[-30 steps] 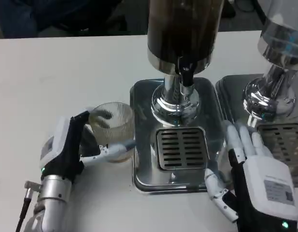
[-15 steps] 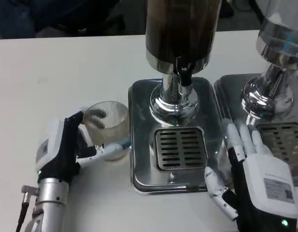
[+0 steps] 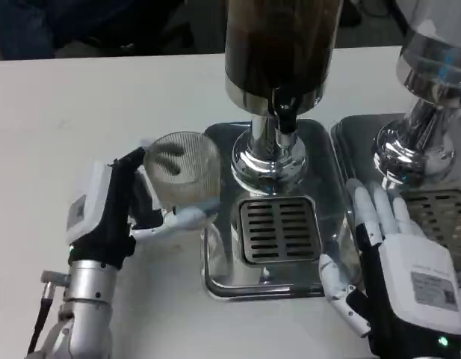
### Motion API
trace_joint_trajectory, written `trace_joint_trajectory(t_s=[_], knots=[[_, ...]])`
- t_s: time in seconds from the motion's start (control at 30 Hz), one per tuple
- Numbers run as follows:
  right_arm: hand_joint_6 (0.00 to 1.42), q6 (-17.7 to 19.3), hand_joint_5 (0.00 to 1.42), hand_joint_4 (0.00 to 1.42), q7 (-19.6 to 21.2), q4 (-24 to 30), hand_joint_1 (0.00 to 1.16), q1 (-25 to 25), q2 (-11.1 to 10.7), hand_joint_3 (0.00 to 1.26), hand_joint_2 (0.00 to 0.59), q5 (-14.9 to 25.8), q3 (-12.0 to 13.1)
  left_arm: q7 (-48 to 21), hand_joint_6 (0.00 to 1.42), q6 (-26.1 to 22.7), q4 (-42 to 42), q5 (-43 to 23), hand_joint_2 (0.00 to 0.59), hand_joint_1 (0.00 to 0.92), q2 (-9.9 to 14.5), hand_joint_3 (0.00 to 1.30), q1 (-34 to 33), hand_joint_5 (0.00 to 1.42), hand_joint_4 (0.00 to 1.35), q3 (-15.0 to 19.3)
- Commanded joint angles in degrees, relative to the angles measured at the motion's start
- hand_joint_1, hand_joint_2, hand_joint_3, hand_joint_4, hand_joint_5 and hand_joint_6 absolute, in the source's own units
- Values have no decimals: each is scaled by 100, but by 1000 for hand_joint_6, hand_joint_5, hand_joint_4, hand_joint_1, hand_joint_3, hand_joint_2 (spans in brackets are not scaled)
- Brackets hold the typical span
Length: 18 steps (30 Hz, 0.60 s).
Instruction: Grasp the cup under the faucet to collect the drink, then remove the cup.
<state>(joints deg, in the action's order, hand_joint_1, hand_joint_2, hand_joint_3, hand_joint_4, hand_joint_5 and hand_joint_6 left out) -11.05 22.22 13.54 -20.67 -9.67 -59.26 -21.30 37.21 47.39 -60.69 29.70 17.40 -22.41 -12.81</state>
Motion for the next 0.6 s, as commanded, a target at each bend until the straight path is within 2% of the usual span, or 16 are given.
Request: trace_joint_trajectory(t_s=[0.03,0.4,0.6], knots=[[126,7,0,0,192,-1,64,-8,28,35,506,1,48,89,1297,165,220,191,0,680,-44,918,-52,1220,1080,-148],[129,-134,0,0,399,138,64,-234,170,35,506,-42,68,179,1303,-109,-148,659,0,670,-327,916,-424,1220,1080,-618],[129,-198,0,0,468,170,64,-328,264,35,506,-86,23,280,1319,-344,-542,800,0,668,-522,916,-872,1220,1080,-809]])
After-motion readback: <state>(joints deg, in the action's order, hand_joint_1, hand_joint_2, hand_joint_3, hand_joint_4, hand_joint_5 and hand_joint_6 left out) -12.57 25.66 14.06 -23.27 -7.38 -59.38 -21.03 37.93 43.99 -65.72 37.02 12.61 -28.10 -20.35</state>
